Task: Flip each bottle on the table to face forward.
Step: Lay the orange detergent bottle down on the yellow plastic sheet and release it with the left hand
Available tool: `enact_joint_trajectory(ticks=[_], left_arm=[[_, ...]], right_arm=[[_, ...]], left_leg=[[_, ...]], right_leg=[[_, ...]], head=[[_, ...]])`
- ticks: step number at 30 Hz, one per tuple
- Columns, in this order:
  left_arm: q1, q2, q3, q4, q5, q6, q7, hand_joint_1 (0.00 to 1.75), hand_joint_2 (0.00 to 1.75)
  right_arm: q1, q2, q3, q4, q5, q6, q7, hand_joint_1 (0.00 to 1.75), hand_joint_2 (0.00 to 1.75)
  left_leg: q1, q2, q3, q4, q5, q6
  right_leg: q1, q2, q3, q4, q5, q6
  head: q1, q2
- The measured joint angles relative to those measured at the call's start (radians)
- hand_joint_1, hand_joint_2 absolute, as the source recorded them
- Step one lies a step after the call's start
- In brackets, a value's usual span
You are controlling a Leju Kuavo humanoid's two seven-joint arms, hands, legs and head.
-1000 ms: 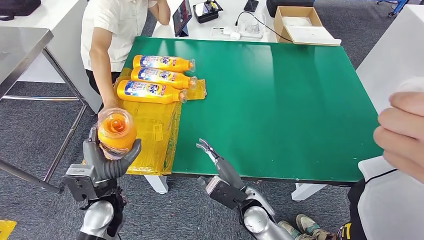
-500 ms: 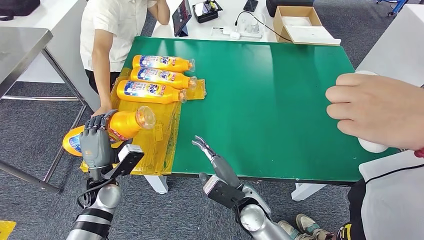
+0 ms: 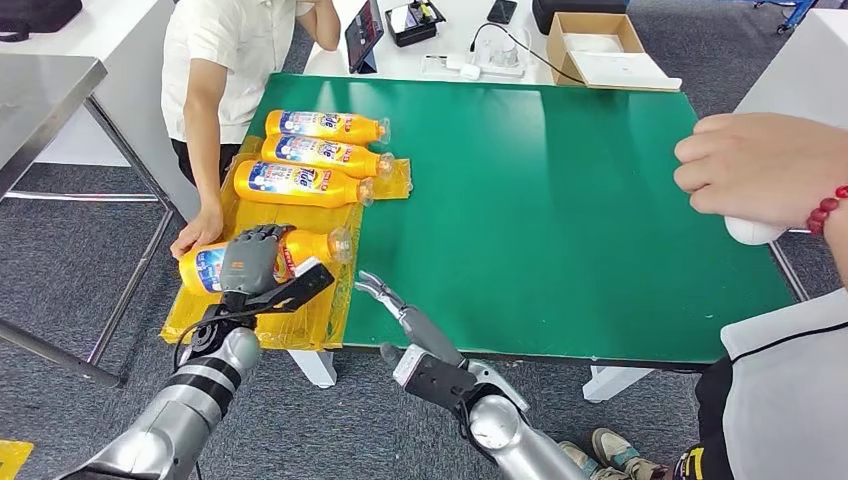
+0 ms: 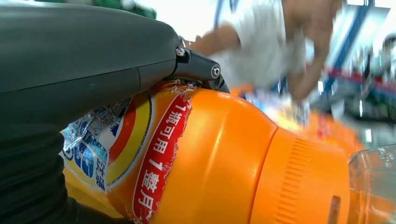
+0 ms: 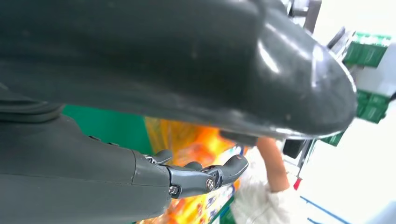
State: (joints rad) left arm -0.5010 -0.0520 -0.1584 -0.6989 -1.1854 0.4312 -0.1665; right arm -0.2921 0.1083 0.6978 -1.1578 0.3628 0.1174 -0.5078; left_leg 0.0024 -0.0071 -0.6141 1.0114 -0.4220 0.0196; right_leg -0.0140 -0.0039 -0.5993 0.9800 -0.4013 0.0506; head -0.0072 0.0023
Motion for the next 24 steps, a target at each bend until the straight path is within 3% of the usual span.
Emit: enact_joint_trajectory(ticks=[3,12,13,16,17,24], left_arm=[[-0.044,0.001,-0.017,0.067,0.020,-0.072,-0.021,1.75,1.75],[-0.087,-0.001,-0.075,0.141,0.036,-0.147,-0.056,1.75,1.75],[-0.092,-0.001,-0.083,0.145,0.047,-0.179,-0.059,1.52,1.75],[-0.112,-0.002,-0.104,0.153,0.100,-0.266,-0.061,0.30,1.75],[-0.117,-0.003,-0.108,0.154,0.116,-0.279,-0.061,0.09,1.75],[-0.136,-0.011,-0.171,0.174,0.118,-0.348,-0.003,0.00,1.75]], right_arm=[[-0.007,0.007,0.015,0.001,-0.002,0.016,-0.001,0.00,0.00],[-0.011,0.011,0.035,0.001,-0.010,0.036,-0.006,0.00,0.00],[-0.011,0.012,0.036,0.001,-0.011,0.038,-0.006,0.00,0.00],[-0.011,0.015,0.040,0.001,-0.015,0.041,-0.006,0.00,0.00],[-0.011,0.016,0.041,0.001,-0.015,0.041,-0.006,0.00,0.00],[-0.011,0.020,0.048,0.001,-0.008,0.041,-0.012,0.00,0.00]], left_leg=[[0.000,0.000,0.000,0.000,0.000,0.000],[0.000,0.000,-0.001,0.000,0.000,0.000],[0.000,-0.001,-0.001,0.000,0.000,0.000],[0.000,-0.001,0.000,0.000,0.000,0.000],[0.000,-0.001,0.000,0.000,0.000,0.000],[0.000,0.000,0.000,0.000,0.000,0.000]], right_leg=[[0.000,0.000,0.000,0.000,0.000,0.000],[0.000,0.000,-0.001,0.000,0.000,0.000],[0.000,0.000,-0.001,0.000,0.000,0.000],[0.000,0.000,0.000,0.000,0.000,0.000],[0.000,0.000,0.000,0.000,0.000,0.000],[0.000,0.000,0.000,0.000,0.000,0.000]], head=[[0.000,0.000],[0.000,0.000],[0.000,0.000],[0.000,0.000],[0.000,0.000],[0.000,0.000]])
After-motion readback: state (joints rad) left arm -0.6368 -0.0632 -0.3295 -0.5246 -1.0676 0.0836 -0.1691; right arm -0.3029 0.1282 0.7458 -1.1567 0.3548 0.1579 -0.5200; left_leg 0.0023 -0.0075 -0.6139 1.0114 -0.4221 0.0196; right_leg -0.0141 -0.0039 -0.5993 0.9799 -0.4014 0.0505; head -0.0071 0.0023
